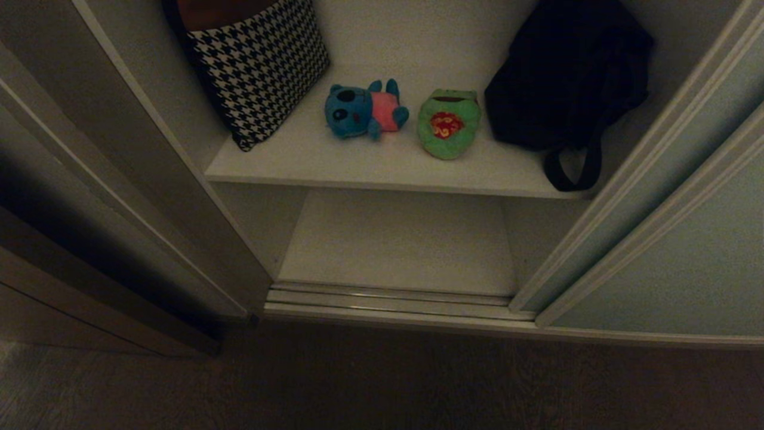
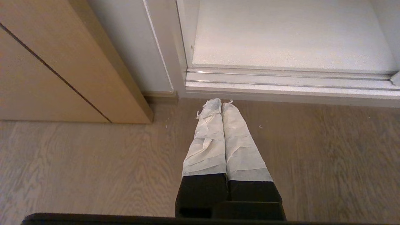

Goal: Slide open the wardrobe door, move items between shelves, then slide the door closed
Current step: Open the door

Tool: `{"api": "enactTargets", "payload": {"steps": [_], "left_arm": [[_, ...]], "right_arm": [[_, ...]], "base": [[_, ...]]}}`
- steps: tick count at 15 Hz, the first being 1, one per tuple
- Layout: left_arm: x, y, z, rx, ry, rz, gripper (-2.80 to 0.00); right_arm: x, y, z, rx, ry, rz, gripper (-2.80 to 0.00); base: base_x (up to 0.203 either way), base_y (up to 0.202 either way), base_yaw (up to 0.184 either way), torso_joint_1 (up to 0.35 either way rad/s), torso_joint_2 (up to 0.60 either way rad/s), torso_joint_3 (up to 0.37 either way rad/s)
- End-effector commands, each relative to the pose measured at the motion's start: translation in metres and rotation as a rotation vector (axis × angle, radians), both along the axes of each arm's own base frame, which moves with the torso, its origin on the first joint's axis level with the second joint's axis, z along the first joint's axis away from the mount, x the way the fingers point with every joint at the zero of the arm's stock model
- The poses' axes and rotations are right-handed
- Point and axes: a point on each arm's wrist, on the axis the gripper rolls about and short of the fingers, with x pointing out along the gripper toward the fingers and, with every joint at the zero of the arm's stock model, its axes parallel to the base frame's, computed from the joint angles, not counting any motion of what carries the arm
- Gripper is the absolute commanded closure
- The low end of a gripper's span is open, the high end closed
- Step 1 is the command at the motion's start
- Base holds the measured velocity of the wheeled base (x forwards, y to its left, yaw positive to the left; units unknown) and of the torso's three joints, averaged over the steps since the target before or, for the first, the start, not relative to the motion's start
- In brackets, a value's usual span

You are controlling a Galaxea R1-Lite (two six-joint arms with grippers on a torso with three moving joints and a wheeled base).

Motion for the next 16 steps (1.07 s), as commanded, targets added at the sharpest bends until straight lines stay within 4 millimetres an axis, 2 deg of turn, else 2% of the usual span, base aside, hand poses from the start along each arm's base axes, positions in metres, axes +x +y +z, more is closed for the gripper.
{"api": "enactTargets", "payload": {"steps": [1, 4, 5, 7, 10, 13, 14, 16], "left_arm": [[-0.008, 0.0, 0.025, -0.002, -0.077, -0.001, 0.0], [-0.022, -0.001, 0.091, 0.002, -0.161, -0.032, 0.0], [-0.014, -0.001, 0.113, 0.001, -0.121, -0.05, 0.0], [0.017, -0.002, 0.152, -0.003, -0.02, -0.071, 0.0], [0.088, -0.001, 0.205, -0.008, 0.105, -0.086, 0.0], [0.178, -0.006, 0.258, -0.011, 0.137, -0.125, 0.0], [0.208, -0.012, 0.264, -0.01, 0.157, -0.153, 0.0], [0.266, -0.034, 0.259, -0.002, 0.218, -0.222, 0.0]], "right_arm": [[0.0, 0.0, 0.0, -0.001, 0.0, 0.001, 0.0], [0.0, 0.0, 0.0, -0.001, 0.0, 0.001, 0.0], [0.0, 0.0, 0.0, -0.001, 0.001, 0.001, 0.0], [0.0, 0.0, 0.0, -0.001, 0.0, 0.001, 0.0], [0.0, 0.0, 0.0, -0.001, 0.001, 0.001, 0.0], [0.0, 0.0, 0.0, -0.001, 0.0, 0.001, 0.0], [0.0, 0.0, 0.0, -0.001, 0.0, 0.001, 0.0], [0.0, 0.0, 0.0, -0.001, 0.001, 0.001, 0.0]], "base": [[0.0, 0.0, 0.0, 0.0, 0.0, 0.0], [0.0, 0.0, 0.0, 0.0, 0.0, 0.0], [0.0, 0.0, 0.0, 0.0, 0.0, 0.0], [0.0, 0.0, 0.0, 0.0, 0.0, 0.0], [0.0, 0.0, 0.0, 0.0, 0.0, 0.0], [0.0, 0.0, 0.0, 0.0, 0.0, 0.0], [0.0, 0.0, 0.0, 0.0, 0.0, 0.0], [0.0, 0.0, 0.0, 0.0, 0.0, 0.0]]}}
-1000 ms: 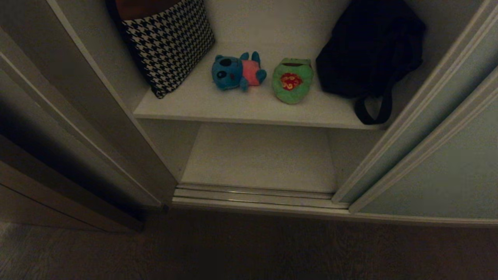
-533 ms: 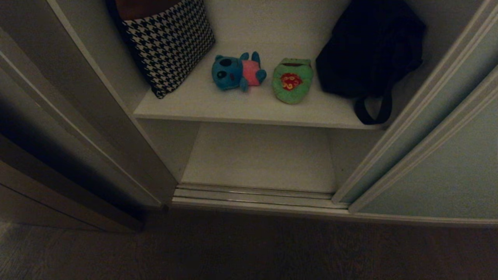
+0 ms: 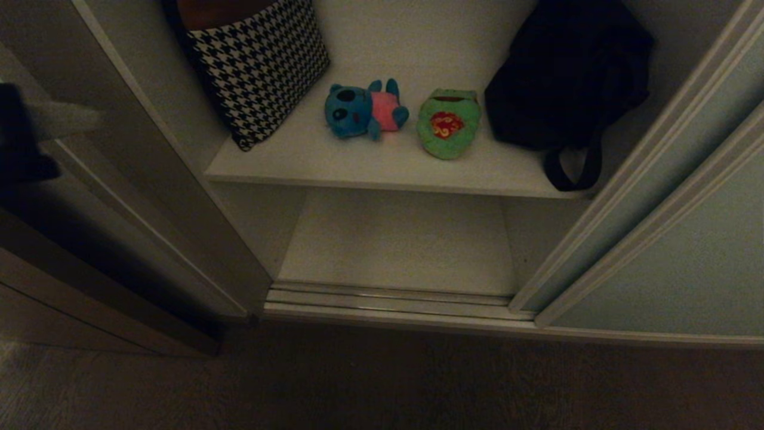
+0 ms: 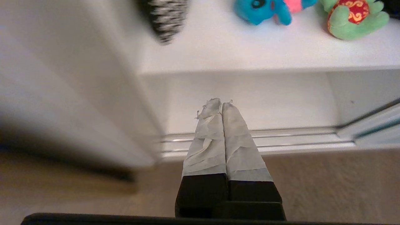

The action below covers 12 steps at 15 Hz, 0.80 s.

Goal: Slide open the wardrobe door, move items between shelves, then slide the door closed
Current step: Open the door, then place the blue doll on the lower shelf

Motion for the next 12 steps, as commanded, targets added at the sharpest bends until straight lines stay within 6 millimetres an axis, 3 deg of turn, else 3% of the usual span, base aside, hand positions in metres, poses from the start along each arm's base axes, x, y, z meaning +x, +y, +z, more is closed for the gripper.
{"api": "enactTargets", "payload": {"steps": [1, 4, 6, 7, 9, 12], "left_arm": [[0.107, -0.034, -0.031, 0.025, 0.18, -0.079, 0.0], [0.153, -0.074, -0.046, -0.015, 0.121, -0.129, 0.0], [0.165, -0.101, -0.055, -0.068, 0.101, -0.165, 0.0], [0.171, -0.108, -0.06, -0.069, 0.111, -0.173, -2.8], [0.186, -0.116, -0.073, -0.075, 0.134, -0.176, -2.8], [0.192, -0.118, -0.083, -0.081, 0.161, -0.147, -2.8]], "right_arm": [[0.0, 0.0, 0.0, 0.0, 0.0, 0.0, 0.0], [0.0, 0.0, 0.0, 0.0, 0.0, 0.0, 0.0], [0.0, 0.0, 0.0, 0.0, 0.0, 0.0, 0.0], [0.0, 0.0, 0.0, 0.0, 0.0, 0.0, 0.0], [0.0, 0.0, 0.0, 0.0, 0.0, 0.0, 0.0], [0.0, 0.0, 0.0, 0.0, 0.0, 0.0, 0.0]], "base": [[0.0, 0.0, 0.0, 0.0, 0.0, 0.0], [0.0, 0.0, 0.0, 0.0, 0.0, 0.0], [0.0, 0.0, 0.0, 0.0, 0.0, 0.0], [0.0, 0.0, 0.0, 0.0, 0.0, 0.0], [0.0, 0.0, 0.0, 0.0, 0.0, 0.0], [0.0, 0.0, 0.0, 0.0, 0.0, 0.0]]}}
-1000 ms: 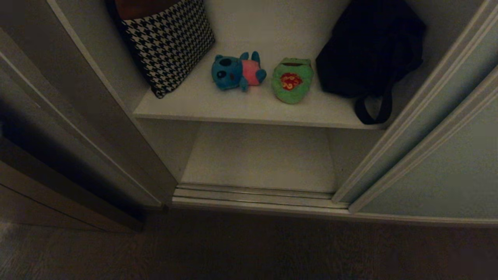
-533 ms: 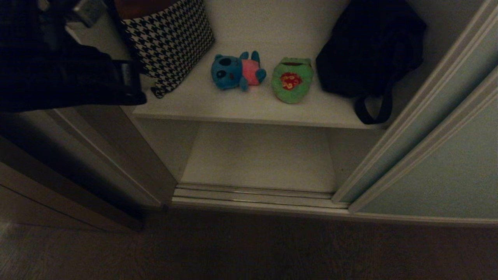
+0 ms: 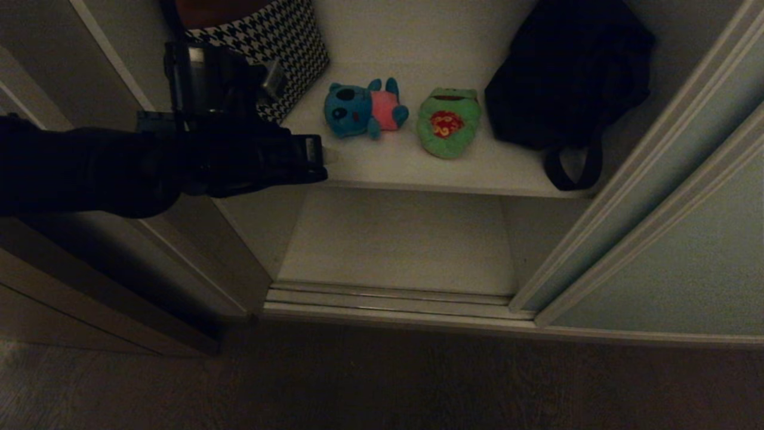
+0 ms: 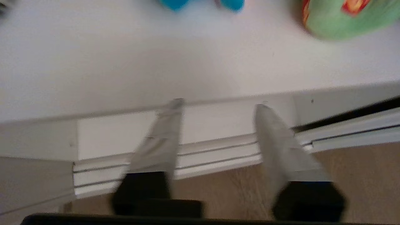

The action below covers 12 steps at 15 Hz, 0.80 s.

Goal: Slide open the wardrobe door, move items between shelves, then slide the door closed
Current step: Place the blue doll on the lower shelf

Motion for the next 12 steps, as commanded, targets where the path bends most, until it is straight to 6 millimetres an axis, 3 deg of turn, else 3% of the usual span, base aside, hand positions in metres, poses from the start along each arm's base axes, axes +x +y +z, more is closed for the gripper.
{"api": "enactTargets", "payload": {"steps": [1, 3, 7, 12], "left_arm": [[0.01, -0.004, -0.015, 0.017, 0.029, 0.042, -2.8], [0.006, -0.004, -0.007, -0.016, -0.028, 0.064, -2.8], [-0.032, -0.022, 0.017, -0.049, -0.086, -0.008, -2.8], [-0.053, -0.023, 0.011, -0.017, 0.046, -0.045, -2.8]], "right_arm": [[0.0, 0.0, 0.0, -0.001, 0.0, 0.0, 0.0], [0.0, 0.0, 0.0, -0.001, 0.0, 0.0, 0.0], [0.0, 0.0, 0.0, 0.0, 0.001, 0.0, 0.0], [0.0, 0.0, 0.0, -0.001, 0.0, 0.0, 0.0]], "base": [[0.0, 0.0, 0.0, 0.0, 0.0, 0.0], [0.0, 0.0, 0.0, 0.0, 0.0, 0.0], [0.0, 0.0, 0.0, 0.0, 0.0, 0.0], [0.0, 0.0, 0.0, 0.0, 0.0, 0.0]]}}
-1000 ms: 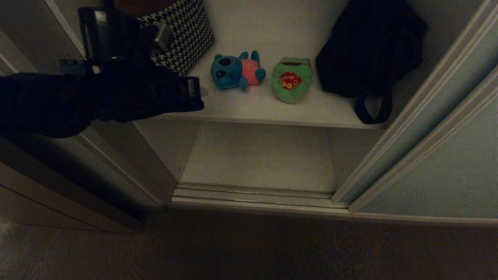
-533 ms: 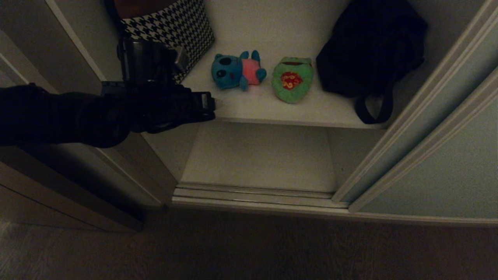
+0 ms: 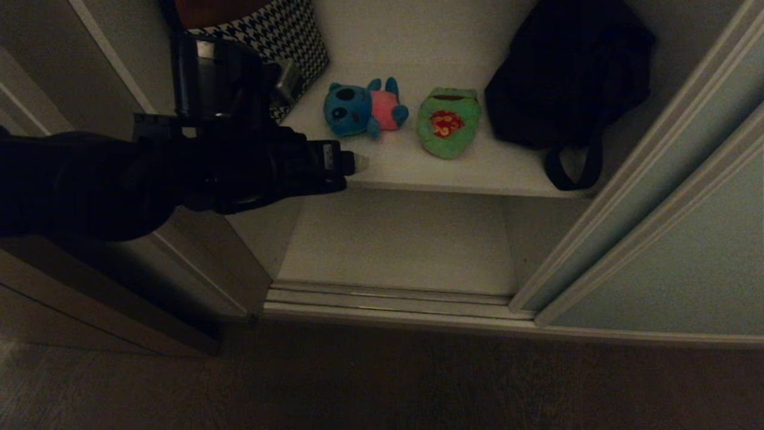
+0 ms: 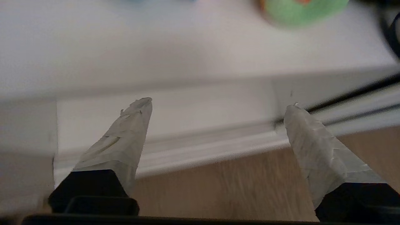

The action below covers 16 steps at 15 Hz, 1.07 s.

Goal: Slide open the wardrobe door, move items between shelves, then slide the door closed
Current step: Place the blue doll on the lower shelf

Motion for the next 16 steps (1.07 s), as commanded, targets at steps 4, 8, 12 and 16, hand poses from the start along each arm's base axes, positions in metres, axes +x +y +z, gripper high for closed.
{"api": "enactTargets", "payload": {"steps": [4, 8, 12, 16], "left_arm": [[-0.016, 0.007, 0.003, 0.037, 0.097, -0.006, -2.8], [-0.017, 0.006, 0.002, 0.056, 0.12, -0.002, -2.8], [-0.017, 0.004, -0.006, 0.023, 0.06, -0.019, -2.8], [-0.015, 0.002, -0.008, 0.009, 0.033, -0.021, -2.8]], "right_arm": [[0.0, 0.0, 0.0, -0.001, 0.0, 0.001, 0.0], [0.0, 0.0, 0.0, -0.001, 0.002, 0.001, 0.0], [0.0, 0.0, 0.0, -0.001, 0.0, 0.001, 0.0], [0.0, 0.0, 0.0, -0.001, 0.002, 0.001, 0.0]], "base": [[0.0, 0.0, 0.0, 0.0, 0.0, 0.0], [0.0, 0.0, 0.0, 0.0, 0.0, 0.0], [0.0, 0.0, 0.0, 0.0, 0.0, 0.0], [0.0, 0.0, 0.0, 0.0, 0.0, 0.0]]}}
